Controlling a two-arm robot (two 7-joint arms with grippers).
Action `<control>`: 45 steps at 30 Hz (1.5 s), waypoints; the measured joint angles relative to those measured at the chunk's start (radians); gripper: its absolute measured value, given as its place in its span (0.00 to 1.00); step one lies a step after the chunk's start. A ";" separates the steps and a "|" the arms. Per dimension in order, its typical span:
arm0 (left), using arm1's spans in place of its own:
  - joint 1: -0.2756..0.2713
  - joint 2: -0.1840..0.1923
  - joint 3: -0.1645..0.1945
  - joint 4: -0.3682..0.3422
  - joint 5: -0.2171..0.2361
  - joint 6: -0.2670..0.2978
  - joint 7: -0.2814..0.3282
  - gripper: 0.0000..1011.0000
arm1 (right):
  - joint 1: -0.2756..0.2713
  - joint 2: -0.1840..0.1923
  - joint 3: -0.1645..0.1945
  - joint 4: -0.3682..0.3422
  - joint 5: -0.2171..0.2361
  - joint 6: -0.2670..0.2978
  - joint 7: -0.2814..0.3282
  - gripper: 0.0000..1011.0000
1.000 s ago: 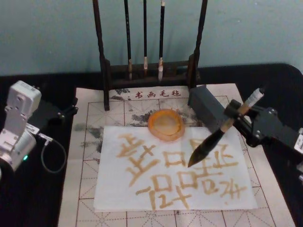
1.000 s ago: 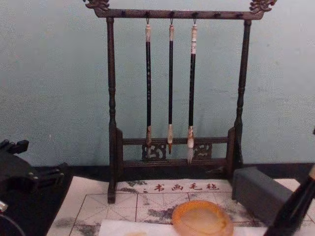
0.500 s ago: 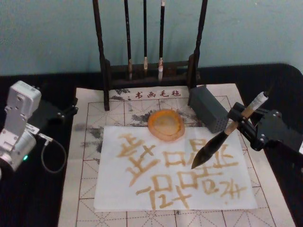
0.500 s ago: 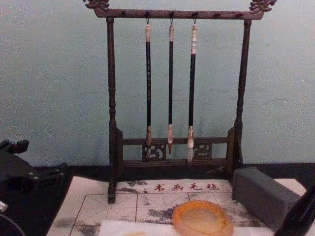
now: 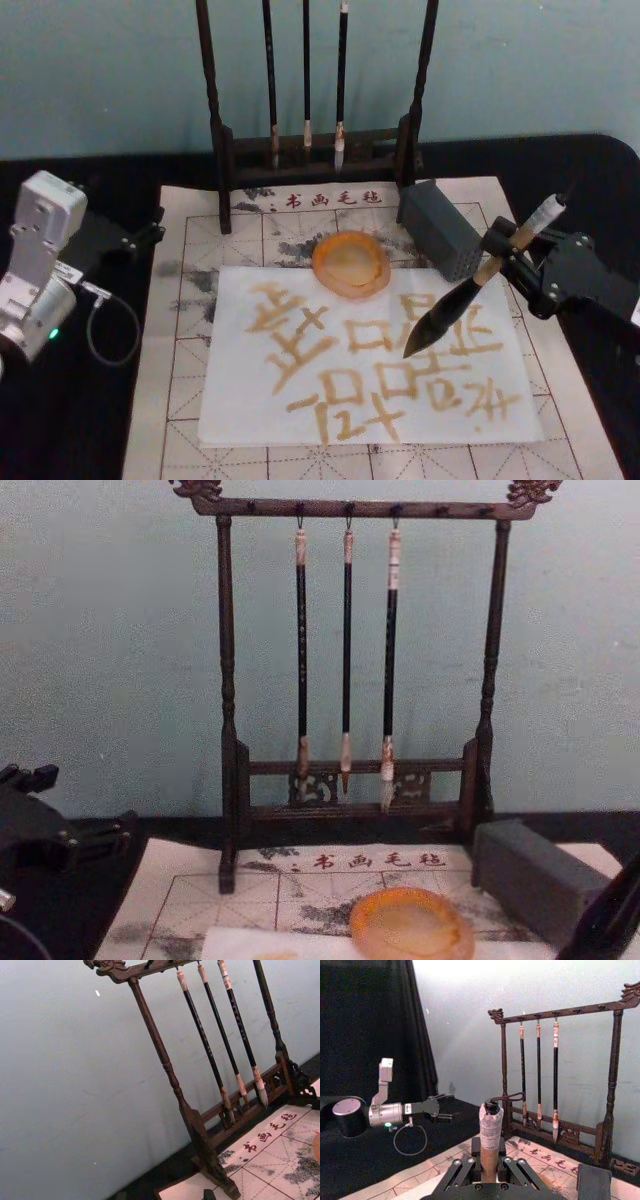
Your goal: Pick up the brush from the inkstone, write on the paper, then place the brush back to its original position.
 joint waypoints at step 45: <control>0.000 0.000 0.000 0.000 0.000 0.000 0.000 0.99 | -0.128 0.083 0.033 -0.089 -0.117 -0.133 0.126 0.18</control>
